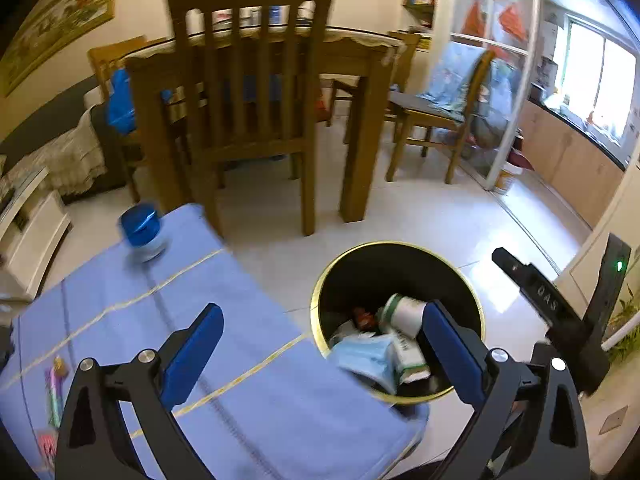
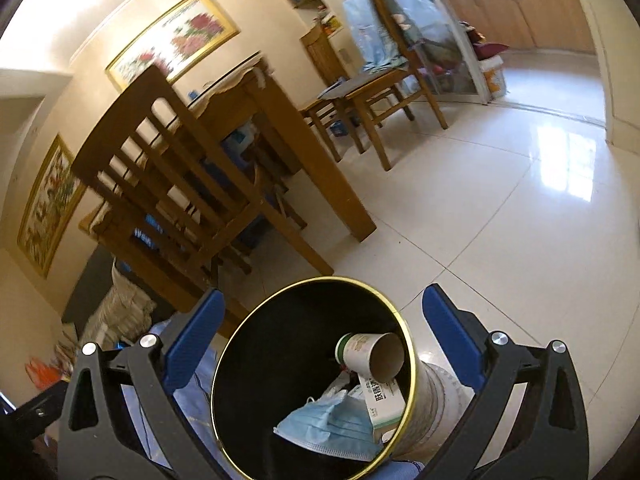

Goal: Collect trash
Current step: 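Carry the blue mask over the bin and open the left tool, then grasp the red playing card with the right tool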

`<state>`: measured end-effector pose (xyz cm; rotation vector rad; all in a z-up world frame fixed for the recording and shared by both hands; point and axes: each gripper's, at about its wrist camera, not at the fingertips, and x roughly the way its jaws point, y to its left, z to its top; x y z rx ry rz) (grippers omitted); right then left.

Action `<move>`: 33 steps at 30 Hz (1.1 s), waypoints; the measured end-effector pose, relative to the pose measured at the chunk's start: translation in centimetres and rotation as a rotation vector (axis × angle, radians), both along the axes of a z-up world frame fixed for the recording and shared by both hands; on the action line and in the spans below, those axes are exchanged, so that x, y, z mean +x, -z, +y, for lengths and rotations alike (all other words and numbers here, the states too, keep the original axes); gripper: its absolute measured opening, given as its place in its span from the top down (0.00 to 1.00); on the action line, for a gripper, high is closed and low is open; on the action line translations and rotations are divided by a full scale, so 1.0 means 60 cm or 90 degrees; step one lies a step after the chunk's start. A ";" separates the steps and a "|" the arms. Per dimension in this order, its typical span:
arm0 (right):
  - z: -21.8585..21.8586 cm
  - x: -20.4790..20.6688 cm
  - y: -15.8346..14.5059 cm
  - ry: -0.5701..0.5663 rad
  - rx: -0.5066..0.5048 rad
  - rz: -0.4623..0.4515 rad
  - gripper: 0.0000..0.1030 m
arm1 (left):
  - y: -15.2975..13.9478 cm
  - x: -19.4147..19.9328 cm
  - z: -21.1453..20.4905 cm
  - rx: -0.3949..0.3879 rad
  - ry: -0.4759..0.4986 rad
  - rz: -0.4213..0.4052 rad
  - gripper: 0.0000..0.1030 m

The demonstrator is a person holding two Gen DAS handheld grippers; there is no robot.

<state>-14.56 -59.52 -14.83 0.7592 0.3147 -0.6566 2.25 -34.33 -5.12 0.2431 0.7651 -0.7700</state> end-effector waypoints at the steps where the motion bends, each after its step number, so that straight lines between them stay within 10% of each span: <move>1: 0.007 0.010 -0.005 -0.009 -0.011 0.009 0.05 | 0.003 0.004 0.021 0.005 -0.016 0.000 0.06; 11: 0.157 0.116 -0.070 -0.148 -0.177 0.106 0.05 | 0.014 0.025 0.243 0.053 -0.176 -0.058 0.06; 22: 0.588 0.304 -0.045 -0.635 -0.227 0.182 0.05 | 0.097 0.024 0.677 0.083 -0.513 -0.016 0.06; 33: 0.746 0.388 -0.016 -0.796 -0.232 0.242 0.41 | 0.102 0.035 0.746 0.054 -0.570 0.003 0.06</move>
